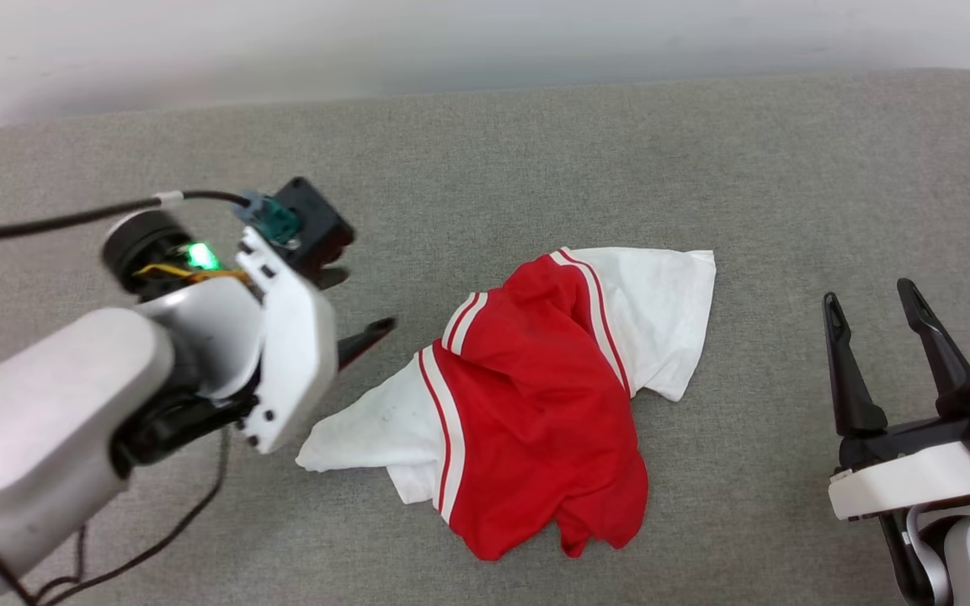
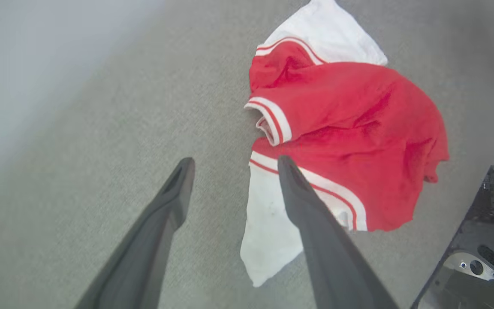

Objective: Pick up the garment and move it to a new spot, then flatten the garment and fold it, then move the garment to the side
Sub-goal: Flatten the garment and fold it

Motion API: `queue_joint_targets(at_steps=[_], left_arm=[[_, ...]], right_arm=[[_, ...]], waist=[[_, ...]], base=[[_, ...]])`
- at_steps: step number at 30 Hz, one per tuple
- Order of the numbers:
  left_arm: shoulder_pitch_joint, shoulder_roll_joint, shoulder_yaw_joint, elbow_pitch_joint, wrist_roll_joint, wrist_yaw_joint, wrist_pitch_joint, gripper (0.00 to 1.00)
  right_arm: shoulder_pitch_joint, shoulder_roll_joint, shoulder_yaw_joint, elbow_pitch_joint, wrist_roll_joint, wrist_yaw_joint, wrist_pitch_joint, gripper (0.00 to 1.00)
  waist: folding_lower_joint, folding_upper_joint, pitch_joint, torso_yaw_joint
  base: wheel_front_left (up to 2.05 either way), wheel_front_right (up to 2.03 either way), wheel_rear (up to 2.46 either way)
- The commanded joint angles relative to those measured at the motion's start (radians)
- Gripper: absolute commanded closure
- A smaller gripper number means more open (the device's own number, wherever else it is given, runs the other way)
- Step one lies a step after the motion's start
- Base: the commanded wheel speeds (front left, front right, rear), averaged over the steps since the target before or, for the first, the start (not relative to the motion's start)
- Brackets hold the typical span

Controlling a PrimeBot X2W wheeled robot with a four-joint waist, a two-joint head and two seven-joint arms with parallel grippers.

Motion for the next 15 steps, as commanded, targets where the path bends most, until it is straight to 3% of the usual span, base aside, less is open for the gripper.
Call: queue_joint_targets(at_steps=[1,7,15], left_arm=[[0.000,0.022,-0.006,-0.003,-0.021,0.006,0.035,0.00],[0.023,0.088,-0.039,0.006,-0.084,0.010,0.175,0.00],[0.049,0.066,-0.097,0.087,-0.084,-0.003,0.243,0.00]], right_arm=[[0.003,0.005,0.000,-0.004,-0.006,-0.001,-0.002,0.00],[-0.016,-0.002,0.005,-0.002,-0.003,-0.001,-0.002,0.00],[-0.051,-0.010,0.022,0.003,-0.003,-0.001,-0.002,0.00]], waist=[[0.0000,0.0000,0.003,0.001],[0.0000,0.0000,0.024,-0.002],[0.0000,0.0000,0.075,-0.024]], base=[[0.00,0.00,0.00],[0.00,0.00,0.00],[0.00,0.00,0.00]])
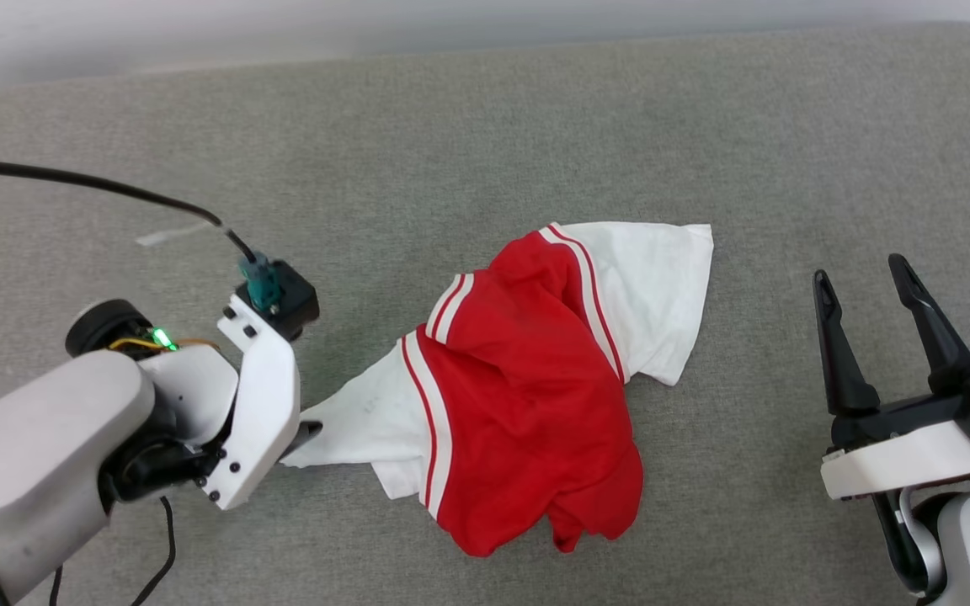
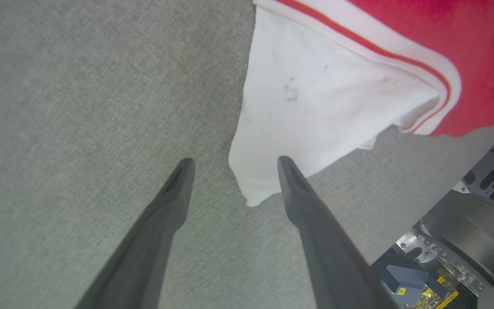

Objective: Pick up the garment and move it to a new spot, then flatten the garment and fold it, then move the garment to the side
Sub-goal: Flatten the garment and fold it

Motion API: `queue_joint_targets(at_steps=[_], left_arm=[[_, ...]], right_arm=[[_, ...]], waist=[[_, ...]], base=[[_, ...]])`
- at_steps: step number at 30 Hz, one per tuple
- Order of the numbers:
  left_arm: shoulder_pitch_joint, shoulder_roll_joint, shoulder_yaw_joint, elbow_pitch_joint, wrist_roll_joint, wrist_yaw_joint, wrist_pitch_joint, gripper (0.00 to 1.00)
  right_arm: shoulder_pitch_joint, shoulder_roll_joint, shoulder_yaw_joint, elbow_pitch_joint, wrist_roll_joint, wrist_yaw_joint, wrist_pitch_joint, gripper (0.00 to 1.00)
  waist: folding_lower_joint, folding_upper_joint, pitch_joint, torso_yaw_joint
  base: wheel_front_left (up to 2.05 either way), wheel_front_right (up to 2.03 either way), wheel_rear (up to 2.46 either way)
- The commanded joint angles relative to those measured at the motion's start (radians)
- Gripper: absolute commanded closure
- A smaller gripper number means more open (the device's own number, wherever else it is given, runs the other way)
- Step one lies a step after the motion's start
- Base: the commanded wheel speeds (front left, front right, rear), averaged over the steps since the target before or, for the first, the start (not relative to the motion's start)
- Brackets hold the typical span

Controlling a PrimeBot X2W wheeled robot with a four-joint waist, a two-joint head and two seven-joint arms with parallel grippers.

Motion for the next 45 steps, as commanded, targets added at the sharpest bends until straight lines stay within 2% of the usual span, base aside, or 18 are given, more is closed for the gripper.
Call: queue_joint_targets(at_steps=[1,8,9,10,11,15,19,26,30,35,41,42,43,45], left_arm=[[0.014,-0.011,-0.012,0.016,0.007,-0.007,0.010,0.00],[0.045,-0.052,-0.068,0.115,0.040,-0.029,0.037,0.00],[0.050,-0.060,-0.072,0.127,0.044,-0.033,0.033,0.37],[0.052,-0.066,-0.074,0.135,0.045,-0.034,0.025,0.91],[0.051,-0.068,-0.075,0.144,0.043,-0.037,0.019,1.00],[0.023,-0.056,-0.062,0.139,0.045,-0.044,-0.007,1.00],[-0.018,-0.016,-0.017,0.103,0.038,-0.047,-0.046,1.00],[-0.080,0.046,0.058,0.085,0.051,-0.015,-0.103,1.00],[-0.097,0.037,0.064,0.157,0.072,0.003,-0.120,1.00],[-0.075,-0.002,0.061,0.297,0.079,0.016,-0.162,1.00],[-0.035,-0.057,0.047,0.420,0.064,-0.005,-0.202,1.00],[-0.039,-0.062,0.047,0.428,0.071,-0.008,-0.214,0.53],[-0.046,-0.066,0.048,0.433,0.073,-0.010,-0.222,0.00],[-0.066,-0.070,0.057,0.432,0.068,-0.018,-0.235,0.00]], right_arm=[[-0.017,-0.006,0.005,0.001,-0.003,-0.001,-0.002,0.00],[-0.039,-0.002,0.011,0.005,-0.005,-0.001,-0.002,0.00],[-0.040,-0.001,0.011,0.006,-0.005,-0.001,-0.002,0.00],[-0.040,-0.001,0.009,0.007,-0.005,-0.001,-0.002,0.00],[-0.039,-0.001,0.007,0.008,-0.005,-0.001,-0.002,0.00],[-0.029,-0.002,-0.003,0.010,-0.006,-0.001,-0.002,0.00],[-0.018,0.002,-0.007,0.010,-0.007,-0.001,-0.002,0.00],[-0.042,-0.005,0.016,0.002,0.000,-0.001,-0.002,0.00],[-0.060,-0.003,0.025,-0.002,-0.001,-0.001,-0.002,0.00],[-0.073,0.012,0.033,0.001,-0.007,-0.001,-0.002,0.00],[-0.066,0.016,0.026,0.008,-0.013,-0.001,-0.002,0.00],[-0.060,0.015,0.022,0.009,-0.012,-0.001,-0.002,0.00],[-0.055,0.015,0.019,0.010,-0.014,-0.001,-0.002,0.00],[-0.045,0.015,0.013,0.011,-0.015,-0.001,-0.002,0.00]], waist=[[-0.0001,0.0000,0.016,-0.011],[-0.0001,0.0000,0.050,-0.033],[-0.0001,0.0000,0.051,-0.035],[-0.0001,0.0000,0.051,-0.036],[-0.0001,0.0000,0.051,-0.036],[-0.0001,0.0000,0.040,-0.031],[-0.0001,0.0000,0.027,-0.027],[-0.0001,0.0000,0.045,-0.057],[-0.0001,0.0000,0.078,-0.085],[-0.0001,0.0000,0.113,-0.120],[-0.0001,0.0000,0.106,-0.128],[-0.0001,0.0000,0.099,-0.124],[-0.0001,0.0000,0.092,-0.119],[-0.0001,0.0000,0.076,-0.105]], base=[[0.00,0.00,0.00],[0.00,0.00,0.00],[0.00,0.00,0.00],[0.00,0.00,0.00],[0.00,0.00,0.00],[0.00,0.00,0.00],[0.00,0.00,0.00],[0.00,0.00,0.00],[0.00,0.00,0.00],[0.00,0.00,0.00],[0.00,0.00,0.00],[0.00,0.00,0.00],[0.00,0.00,0.00],[0.00,0.00,0.00]])
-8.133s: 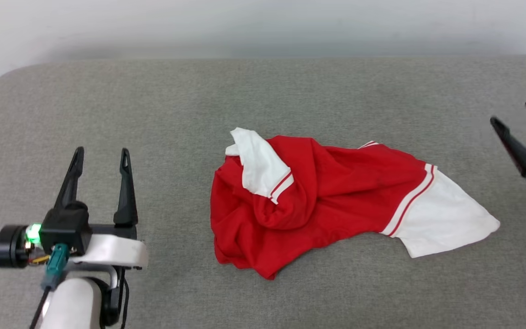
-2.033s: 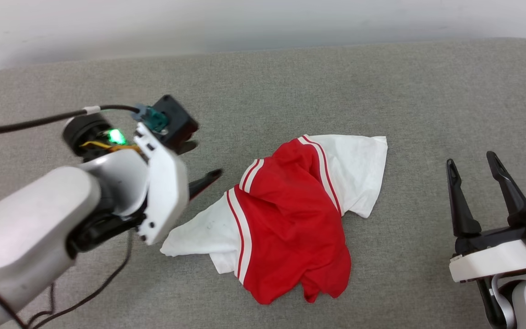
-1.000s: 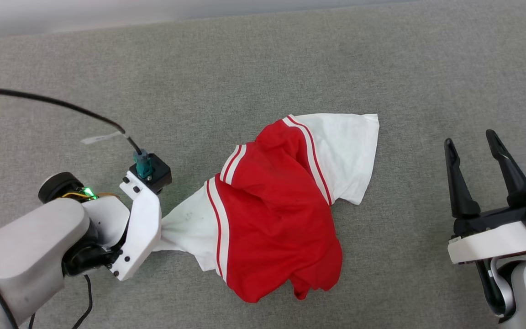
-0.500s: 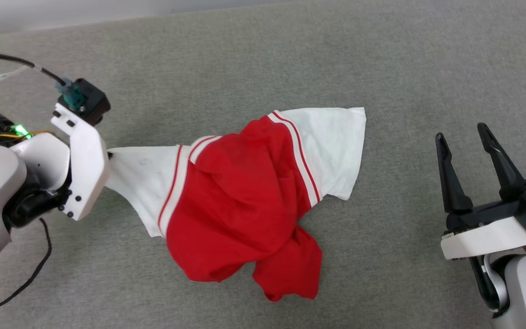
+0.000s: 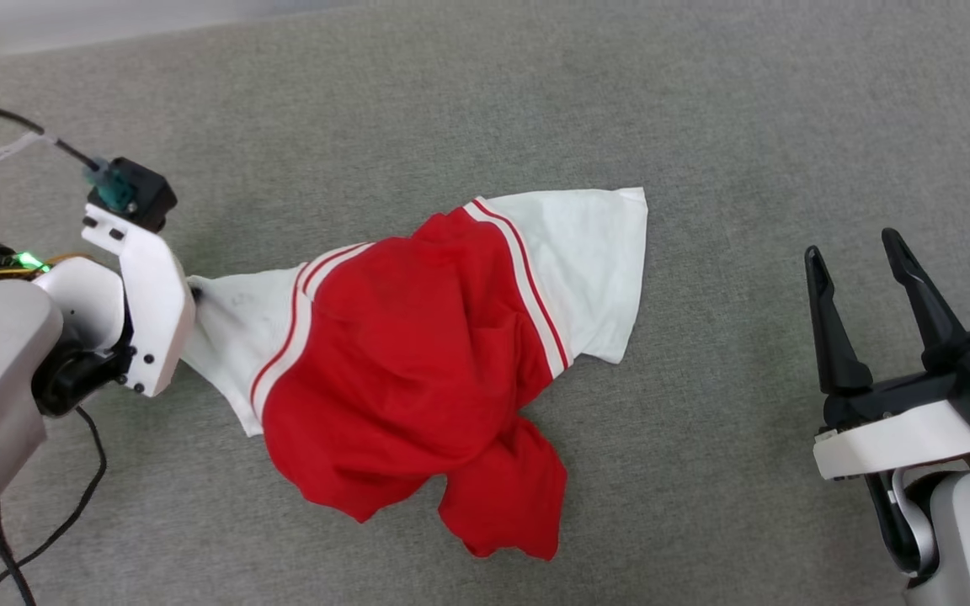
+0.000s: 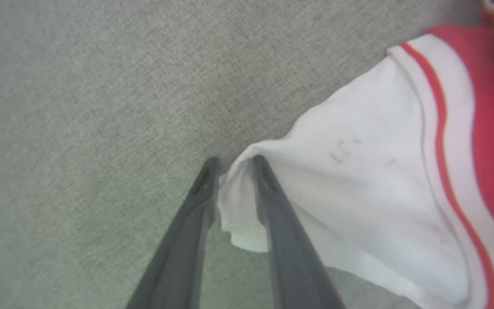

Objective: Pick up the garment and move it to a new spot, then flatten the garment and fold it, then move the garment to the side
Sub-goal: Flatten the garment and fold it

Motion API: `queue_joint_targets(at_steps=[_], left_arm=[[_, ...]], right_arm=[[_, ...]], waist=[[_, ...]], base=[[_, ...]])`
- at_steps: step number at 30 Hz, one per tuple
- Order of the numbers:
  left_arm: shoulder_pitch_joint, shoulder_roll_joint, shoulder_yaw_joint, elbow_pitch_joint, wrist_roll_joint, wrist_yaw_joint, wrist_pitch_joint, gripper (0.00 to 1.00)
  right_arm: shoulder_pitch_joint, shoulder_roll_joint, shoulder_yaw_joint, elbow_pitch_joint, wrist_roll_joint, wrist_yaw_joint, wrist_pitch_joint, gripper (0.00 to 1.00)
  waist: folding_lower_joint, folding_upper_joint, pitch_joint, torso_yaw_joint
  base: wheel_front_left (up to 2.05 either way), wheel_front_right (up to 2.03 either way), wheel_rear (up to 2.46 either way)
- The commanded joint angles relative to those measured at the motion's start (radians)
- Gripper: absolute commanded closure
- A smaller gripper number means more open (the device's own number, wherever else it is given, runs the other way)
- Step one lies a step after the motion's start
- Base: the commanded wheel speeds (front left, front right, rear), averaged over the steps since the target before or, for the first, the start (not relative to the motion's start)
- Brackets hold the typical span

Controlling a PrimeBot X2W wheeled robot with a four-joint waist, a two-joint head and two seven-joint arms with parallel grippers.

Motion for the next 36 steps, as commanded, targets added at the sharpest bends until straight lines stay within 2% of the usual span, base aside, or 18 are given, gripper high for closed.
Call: queue_joint_targets(at_steps=[1,4,8,15,22,27,28,29,30,36], left_arm=[[-0.016,-0.007,0.008,-0.004,-0.003,-0.010,-0.018,0.00],[-0.055,0.000,0.034,-0.017,-0.009,-0.013,-0.037,0.00],[-0.100,0.019,0.046,-0.040,-0.030,-0.020,0.016,0.00],[-0.094,0.040,0.033,-0.058,-0.123,-0.016,0.202,0.00],[-0.052,0.027,0.012,-0.045,-0.146,0.011,0.239,0.00],[-0.005,-0.007,-0.019,-0.012,-0.150,0.004,0.252,0.00],[0.001,-0.013,-0.026,-0.008,-0.150,0.002,0.254,0.10],[0.001,-0.019,-0.031,-0.003,-0.141,0.000,0.244,0.61],[0.003,-0.025,-0.035,0.003,-0.143,-0.002,0.246,1.00],[-0.045,-0.019,-0.037,-0.018,-0.085,-0.025,0.175,1.00]], right_arm=[[0.013,0.003,-0.004,0.001,-0.004,-0.001,-0.002,0.00],[0.021,0.002,-0.003,-0.002,-0.004,-0.001,-0.002,0.00],[0.021,0.002,-0.002,-0.004,-0.003,-0.001,-0.002,0.00],[0.000,0.001,0.010,-0.018,-0.002,-0.001,-0.002,0.00],[-0.020,0.001,0.025,-0.033,-0.005,-0.001,-0.002,0.00],[-0.028,0.000,0.021,-0.039,-0.008,-0.001,-0.002,0.00],[-0.029,-0.001,0.019,-0.039,-0.009,-0.001,-0.002,0.00],[-0.030,-0.002,0.018,-0.038,-0.009,-0.001,-0.002,0.00],[-0.031,-0.003,0.017,-0.035,-0.011,-0.001,-0.002,0.00],[-0.062,-0.057,0.006,-0.045,-0.034,-0.001,-0.002,0.00]], waist=[[-0.0001,0.0000,-0.024,0.023],[-0.0001,0.0000,-0.039,0.043],[-0.0001,0.0000,-0.047,0.060],[-0.0001,0.0000,-0.030,0.057],[-0.0001,0.0000,0.008,0.034],[-0.0001,0.0000,0.028,0.023],[-0.0001,0.0000,0.029,0.024],[-0.0001,0.0000,0.029,0.025],[-0.0001,0.0000,0.027,0.027],[-0.0001,0.0000,-0.012,0.060]], base=[[0.00,0.00,0.00],[0.00,0.00,0.00],[0.00,0.00,0.00],[0.00,0.00,0.00],[0.00,0.00,0.00],[0.00,0.00,0.00],[0.00,0.00,0.00],[0.00,0.00,0.00],[0.00,0.00,0.00],[0.00,0.00,0.00]])
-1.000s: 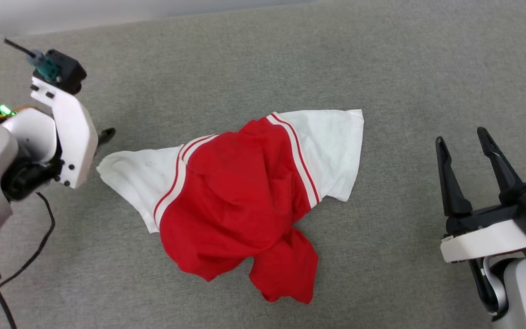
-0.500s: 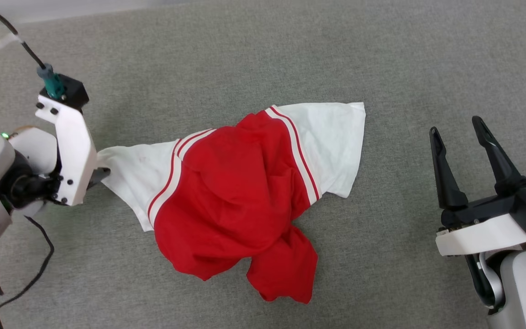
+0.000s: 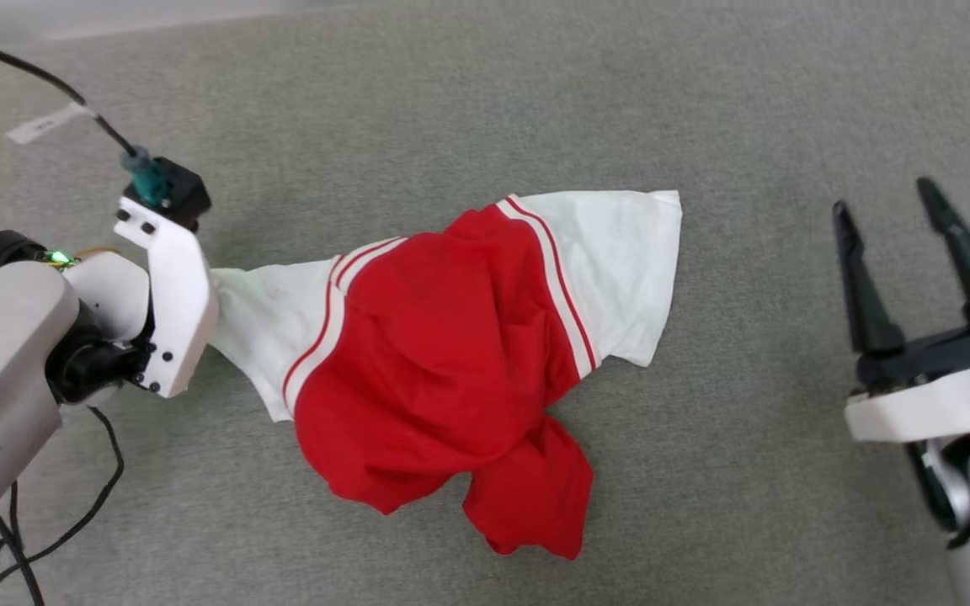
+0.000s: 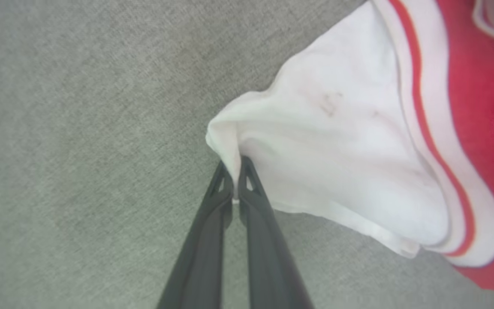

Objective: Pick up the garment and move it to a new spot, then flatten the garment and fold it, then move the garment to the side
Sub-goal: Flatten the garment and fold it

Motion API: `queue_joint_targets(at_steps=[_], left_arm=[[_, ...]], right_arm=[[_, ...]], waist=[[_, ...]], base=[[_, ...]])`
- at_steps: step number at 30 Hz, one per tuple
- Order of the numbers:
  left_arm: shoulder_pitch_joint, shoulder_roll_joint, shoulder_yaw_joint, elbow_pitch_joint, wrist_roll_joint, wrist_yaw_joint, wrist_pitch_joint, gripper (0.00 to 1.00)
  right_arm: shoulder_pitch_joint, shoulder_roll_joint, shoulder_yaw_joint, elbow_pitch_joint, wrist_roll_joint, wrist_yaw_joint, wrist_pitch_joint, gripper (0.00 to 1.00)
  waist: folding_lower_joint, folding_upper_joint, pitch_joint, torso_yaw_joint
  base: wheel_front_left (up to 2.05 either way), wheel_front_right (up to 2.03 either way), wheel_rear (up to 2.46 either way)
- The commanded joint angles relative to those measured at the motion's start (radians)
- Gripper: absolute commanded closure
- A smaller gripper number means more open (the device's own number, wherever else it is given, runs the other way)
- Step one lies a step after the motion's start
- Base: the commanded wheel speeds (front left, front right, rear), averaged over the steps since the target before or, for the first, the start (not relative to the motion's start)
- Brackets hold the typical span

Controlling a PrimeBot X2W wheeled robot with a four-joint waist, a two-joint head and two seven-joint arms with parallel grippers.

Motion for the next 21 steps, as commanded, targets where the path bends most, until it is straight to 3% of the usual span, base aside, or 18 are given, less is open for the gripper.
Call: queue_joint_targets(at_steps=[1,5,8,14,21], left_arm=[[-0.004,0.003,-0.009,-0.013,0.013,-0.006,-0.013,1.00],[-0.016,0.008,-0.005,-0.070,0.035,-0.013,-0.064,1.00],[-0.017,0.009,0.003,-0.117,0.041,-0.014,-0.091,1.00],[-0.028,0.013,0.013,-0.212,0.064,0.004,-0.129,1.00],[-0.046,0.008,0.022,-0.284,0.085,0.022,-0.151,1.00]], right_arm=[[-0.032,-0.023,-0.002,-0.011,-0.007,-0.001,-0.002,0.00],[-0.109,-0.108,0.015,-0.028,-0.021,-0.001,0.005,0.00],[-0.187,-0.180,0.066,-0.045,-0.018,-0.001,0.075,0.00],[-0.380,-0.362,0.304,-0.028,0.115,-0.001,0.397,0.00],[-0.625,-0.545,0.637,0.018,0.446,-0.001,0.865,0.00]], waist=[[0.0000,0.0000,-0.021,0.021],[0.0000,0.0000,-0.045,0.058],[0.0000,0.0000,-0.053,0.087],[0.0000,0.0000,-0.043,0.137],[0.0000,0.0000,-0.002,0.186]], base=[[0.00,0.00,0.00],[0.00,0.00,0.00],[0.00,0.00,0.00],[0.00,0.00,0.00],[0.00,0.00,0.00]])
